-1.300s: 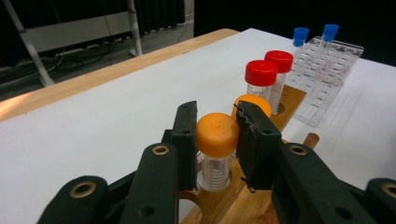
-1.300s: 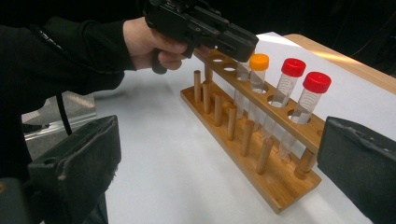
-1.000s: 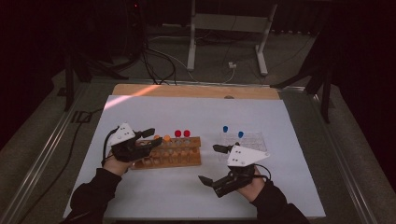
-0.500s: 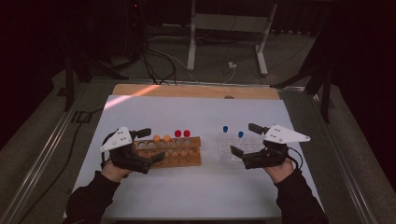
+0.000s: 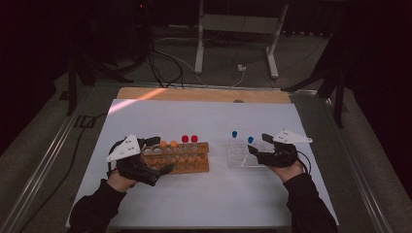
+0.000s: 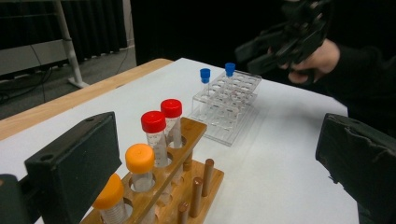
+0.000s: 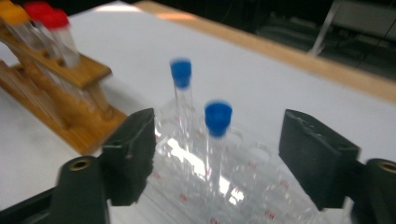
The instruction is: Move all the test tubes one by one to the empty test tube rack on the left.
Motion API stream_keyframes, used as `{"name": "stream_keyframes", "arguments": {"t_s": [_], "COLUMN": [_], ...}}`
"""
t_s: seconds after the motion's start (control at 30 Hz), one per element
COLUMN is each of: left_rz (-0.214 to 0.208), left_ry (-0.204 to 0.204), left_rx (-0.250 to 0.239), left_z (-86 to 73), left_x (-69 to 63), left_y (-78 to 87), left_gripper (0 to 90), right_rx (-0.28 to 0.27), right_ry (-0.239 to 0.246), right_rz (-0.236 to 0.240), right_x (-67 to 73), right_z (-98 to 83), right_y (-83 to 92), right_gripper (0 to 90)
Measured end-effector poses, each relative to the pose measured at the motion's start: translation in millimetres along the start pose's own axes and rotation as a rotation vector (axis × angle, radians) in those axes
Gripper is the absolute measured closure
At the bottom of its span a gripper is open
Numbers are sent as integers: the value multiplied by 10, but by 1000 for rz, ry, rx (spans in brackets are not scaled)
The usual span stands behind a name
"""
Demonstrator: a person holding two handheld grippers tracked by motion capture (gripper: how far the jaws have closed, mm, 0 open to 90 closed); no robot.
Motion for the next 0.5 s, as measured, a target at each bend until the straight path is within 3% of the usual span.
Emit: {"name": "stream_keyframes", "arguments": {"t_s": [0.5], "left_rz": [-4], "left_ry": [5], "left_rx": [14], "left_z": [-25], "left_x": [8], "left_y": [-16], "left_gripper": [6], "right_rx": [77], "right_ry": [13], "right_rz": [-11], "right_x": [-32], "right_z": [-170], "right_y": [-267], "right_gripper": [714]}}
Point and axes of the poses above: each handheld gripper's, and its own axes: y roughly backward along the jaws, z roughly out of its top, x roughly to its left, the point moved 8 cm from there along -y, roughly forward along the jaws, and after that the axes turned 3 degrees about -x, right-handed, at the moved point
